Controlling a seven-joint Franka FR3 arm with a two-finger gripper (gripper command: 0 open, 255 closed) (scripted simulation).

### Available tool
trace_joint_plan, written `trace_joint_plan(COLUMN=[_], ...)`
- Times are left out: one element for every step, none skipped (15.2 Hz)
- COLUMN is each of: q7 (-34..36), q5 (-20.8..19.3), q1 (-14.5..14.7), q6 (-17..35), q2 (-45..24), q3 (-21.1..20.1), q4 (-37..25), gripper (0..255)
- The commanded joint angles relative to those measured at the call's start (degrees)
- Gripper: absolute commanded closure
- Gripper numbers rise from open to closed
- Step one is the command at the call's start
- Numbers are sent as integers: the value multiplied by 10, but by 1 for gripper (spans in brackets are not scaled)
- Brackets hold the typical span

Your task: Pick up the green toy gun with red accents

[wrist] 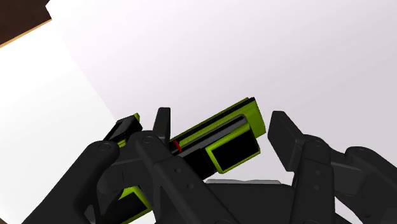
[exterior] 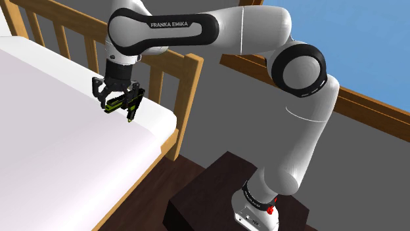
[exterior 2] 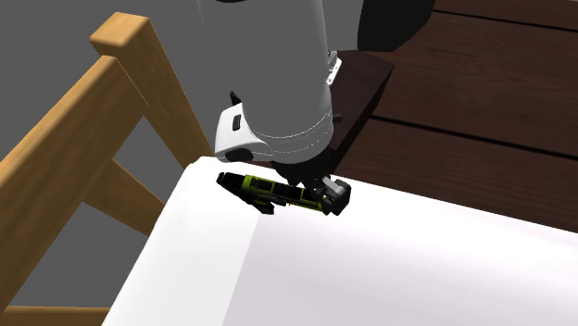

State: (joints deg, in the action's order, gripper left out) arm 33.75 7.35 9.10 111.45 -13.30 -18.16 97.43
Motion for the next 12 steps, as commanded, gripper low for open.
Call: trace_joint_plan(q7=[0, 0, 0, 0, 0, 0, 0, 1, 2, 3, 4, 5], q5=[0, 0, 0, 0, 0, 0, 0, 0, 0, 0, 0, 0], q1=[0, 0, 0, 0, 0, 0, 0, 0, 0, 0, 0, 0], q6=[0, 0, 0, 0, 0, 0, 1, -6, -14, -21, -28, -35], q2=[0, 0, 0, 0, 0, 0, 0, 1, 2, 4, 4, 5], q3=[0, 0, 0, 0, 0, 0, 0, 0, 0, 0, 0, 0], q4=[0, 0, 0, 0, 0, 0, 0, -5, -11, -18, -24, -31], gripper=[255, 255, 255, 255, 255, 255, 255, 255, 255, 255, 255, 255])
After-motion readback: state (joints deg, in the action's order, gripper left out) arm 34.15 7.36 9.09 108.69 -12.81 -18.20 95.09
